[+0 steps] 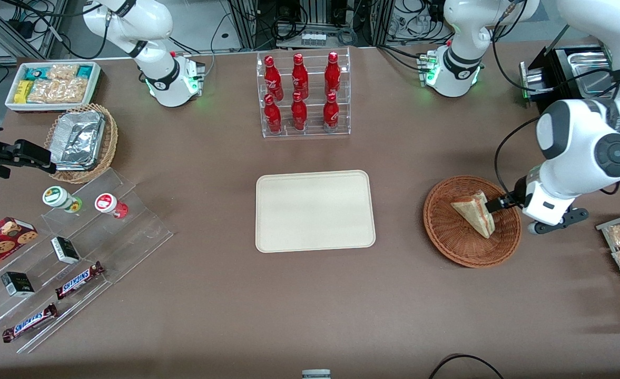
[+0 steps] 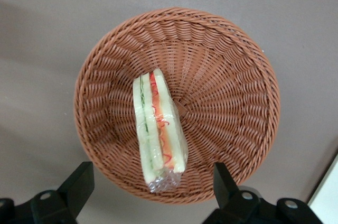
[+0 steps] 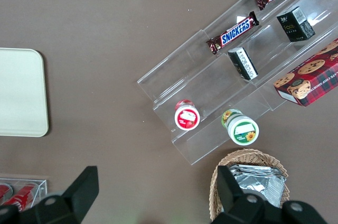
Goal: Place sandwich from basket to tray
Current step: 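Move the open left gripper down over the sandwich in the basket, then close the left gripper on the wrapped sandwich and lift it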
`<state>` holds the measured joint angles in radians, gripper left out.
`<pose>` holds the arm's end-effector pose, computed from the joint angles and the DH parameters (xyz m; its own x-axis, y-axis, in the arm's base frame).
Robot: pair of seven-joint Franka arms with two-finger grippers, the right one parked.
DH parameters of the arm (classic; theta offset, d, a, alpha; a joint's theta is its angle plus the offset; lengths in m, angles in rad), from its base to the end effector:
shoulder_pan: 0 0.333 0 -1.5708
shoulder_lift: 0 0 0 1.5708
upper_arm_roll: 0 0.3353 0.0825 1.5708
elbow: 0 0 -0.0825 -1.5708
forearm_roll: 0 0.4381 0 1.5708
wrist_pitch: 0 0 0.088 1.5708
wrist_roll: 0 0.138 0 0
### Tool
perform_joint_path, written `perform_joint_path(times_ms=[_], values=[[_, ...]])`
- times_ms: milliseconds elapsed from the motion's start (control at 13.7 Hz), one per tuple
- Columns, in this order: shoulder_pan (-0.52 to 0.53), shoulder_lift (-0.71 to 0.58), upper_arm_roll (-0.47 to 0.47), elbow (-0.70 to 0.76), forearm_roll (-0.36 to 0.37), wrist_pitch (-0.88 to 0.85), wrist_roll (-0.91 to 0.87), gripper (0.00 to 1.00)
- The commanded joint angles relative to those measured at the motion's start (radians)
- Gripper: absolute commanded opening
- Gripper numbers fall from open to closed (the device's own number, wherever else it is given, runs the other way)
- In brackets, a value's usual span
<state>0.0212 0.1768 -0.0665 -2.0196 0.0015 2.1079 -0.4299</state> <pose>0.6185 -0.0275 0.3139 0.9233 0.3746 -0.0843 0.3737 -0.9272 -0.0272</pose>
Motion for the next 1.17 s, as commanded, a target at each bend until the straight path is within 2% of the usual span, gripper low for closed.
perform_joint_path(times_ms=[0,219,1095], values=[[-0.012,-0.008,-0.001,-0.082,0.025,0.114,-0.151,1.00],[-0.027,-0.008,-0.002,-0.158,0.086,0.228,-0.309,1.00],[-0.027,0.015,-0.004,-0.300,0.087,0.414,-0.380,1.00]])
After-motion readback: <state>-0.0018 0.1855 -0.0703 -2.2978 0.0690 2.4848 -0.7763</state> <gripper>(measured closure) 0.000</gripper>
